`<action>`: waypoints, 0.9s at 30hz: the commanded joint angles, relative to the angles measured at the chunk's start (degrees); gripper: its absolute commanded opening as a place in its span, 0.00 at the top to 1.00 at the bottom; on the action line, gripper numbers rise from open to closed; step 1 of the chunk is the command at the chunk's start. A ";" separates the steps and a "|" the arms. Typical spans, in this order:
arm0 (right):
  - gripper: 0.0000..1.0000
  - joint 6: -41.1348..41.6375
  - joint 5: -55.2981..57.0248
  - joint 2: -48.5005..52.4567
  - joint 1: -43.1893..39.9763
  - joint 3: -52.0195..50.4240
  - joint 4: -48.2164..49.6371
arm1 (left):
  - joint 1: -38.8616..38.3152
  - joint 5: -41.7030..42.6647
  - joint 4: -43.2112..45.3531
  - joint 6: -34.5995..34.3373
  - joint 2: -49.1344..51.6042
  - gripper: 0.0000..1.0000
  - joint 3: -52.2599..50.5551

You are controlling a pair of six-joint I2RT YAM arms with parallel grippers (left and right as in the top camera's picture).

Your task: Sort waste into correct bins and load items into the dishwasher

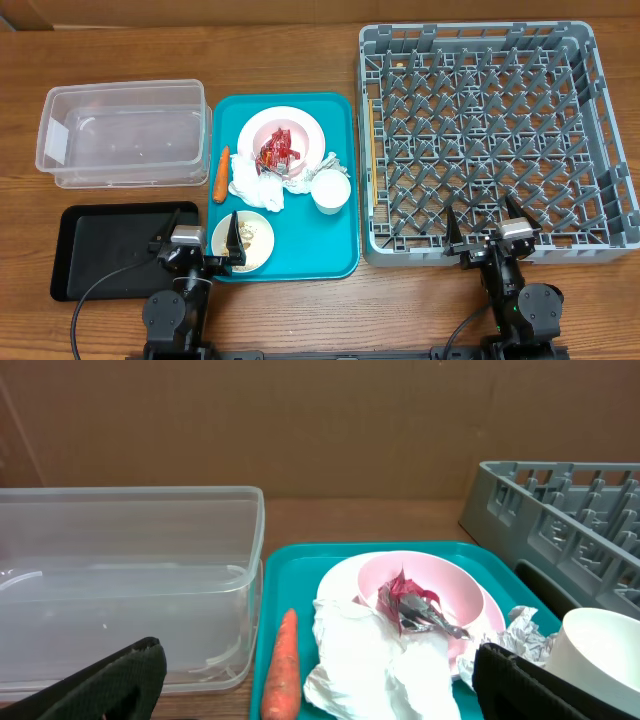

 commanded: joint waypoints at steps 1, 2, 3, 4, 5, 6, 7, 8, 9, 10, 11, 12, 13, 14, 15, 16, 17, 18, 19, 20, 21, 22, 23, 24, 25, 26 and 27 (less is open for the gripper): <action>0.00 -0.20 0.28 -0.66 -0.39 -0.59 0.33 | -0.37 -0.42 0.09 0.66 -0.39 0.00 -0.39; 0.00 -0.20 0.28 -0.66 -0.39 -0.59 0.33 | -0.37 -0.39 0.07 0.66 -0.39 0.00 -0.39; 0.00 -0.20 0.28 -0.66 -0.39 -0.59 0.33 | -0.37 -0.42 0.07 0.66 -0.39 0.00 -0.39; 0.00 -0.20 0.28 -0.66 -0.39 -0.59 0.33 | -0.37 -0.42 0.07 0.66 -0.39 0.00 -0.39; 0.00 -0.20 0.28 -0.66 -0.39 -0.59 0.33 | -0.37 -0.42 0.07 0.66 -0.39 0.00 -0.39; 0.00 -0.20 0.28 -0.66 -0.39 -0.59 0.33 | -0.37 -0.39 0.07 0.66 -0.39 0.00 -0.39; 0.00 -0.20 0.28 -0.66 -0.39 -0.59 0.33 | -0.37 -0.39 0.07 0.66 -0.39 0.00 -0.39; 0.00 -0.20 0.28 -0.66 -0.39 -0.59 0.33 | -0.37 -0.42 0.09 0.66 -0.39 0.00 -0.39; 0.00 -0.20 0.28 -0.66 -0.39 -0.59 0.33 | -0.37 -0.39 0.07 0.66 -0.39 0.00 -0.39; 0.00 -0.20 0.28 -0.66 -0.39 -0.59 0.33 | -0.37 -0.42 0.07 0.66 -0.39 0.00 -0.39; 0.00 -0.20 0.28 -0.66 -0.39 -0.59 0.33 | -0.37 -0.42 0.07 0.66 -0.39 0.00 -0.39; 0.00 -0.20 0.28 -0.66 -0.39 -0.59 0.33 | -0.37 -0.42 0.07 0.66 -0.39 0.00 -0.39; 0.00 -0.20 0.28 -0.66 -0.39 -0.59 0.33 | -0.37 -0.42 0.07 0.66 -0.39 0.00 -0.39; 0.00 -0.20 0.28 -0.66 -0.39 -0.59 0.33 | -0.37 -0.39 0.09 0.66 -0.39 0.00 -0.39; 0.00 -0.20 0.28 -0.66 -0.39 -0.59 0.33 | -0.37 -0.42 0.09 0.66 -0.39 0.00 -0.39; 0.00 -0.20 0.28 -0.66 -0.39 -0.59 0.33 | -0.37 -0.42 0.07 0.66 -0.39 0.00 -0.39; 0.00 -0.20 0.28 -0.66 -0.39 -0.59 0.33 | -0.37 -0.39 0.15 0.66 -0.39 0.00 -0.39; 0.00 -0.20 0.28 -0.66 -0.39 -0.59 0.33 | -0.37 -0.31 0.42 0.66 -0.39 0.00 -0.39; 0.00 -0.20 0.28 -0.66 -0.39 -0.59 0.33 | -0.37 -0.31 0.59 0.66 -0.39 0.00 -0.39; 0.00 -0.20 0.28 -0.66 -0.39 -0.59 0.33 | -0.37 -0.31 0.55 0.66 -0.39 0.00 -0.39; 0.00 -0.20 0.28 -0.66 -0.39 -0.59 0.33 | -0.37 -0.28 0.55 0.66 -0.39 0.00 -0.39; 0.00 -0.20 0.28 -0.66 -0.39 -0.59 0.33 | -0.37 -0.07 0.50 0.63 -0.39 0.00 -0.39; 0.00 -0.20 0.28 -0.66 -0.39 -0.59 0.33 | -0.37 0.07 0.26 0.63 -0.39 0.00 -0.39; 0.00 -0.20 0.28 -0.66 -0.39 -0.59 0.33 | -0.37 0.07 0.13 0.63 -0.39 0.00 -0.39; 0.00 -0.20 0.28 -0.66 -0.39 -0.59 0.33 | -0.37 0.07 0.13 0.42 -0.39 0.00 -0.39; 0.00 -0.20 0.28 -0.66 -0.39 -0.59 0.33 | -0.37 0.07 0.11 0.33 -0.39 0.00 -0.39; 0.00 -0.20 0.28 -0.66 -0.39 -0.59 0.33 | -0.37 0.15 0.44 -0.35 -0.39 0.00 -0.39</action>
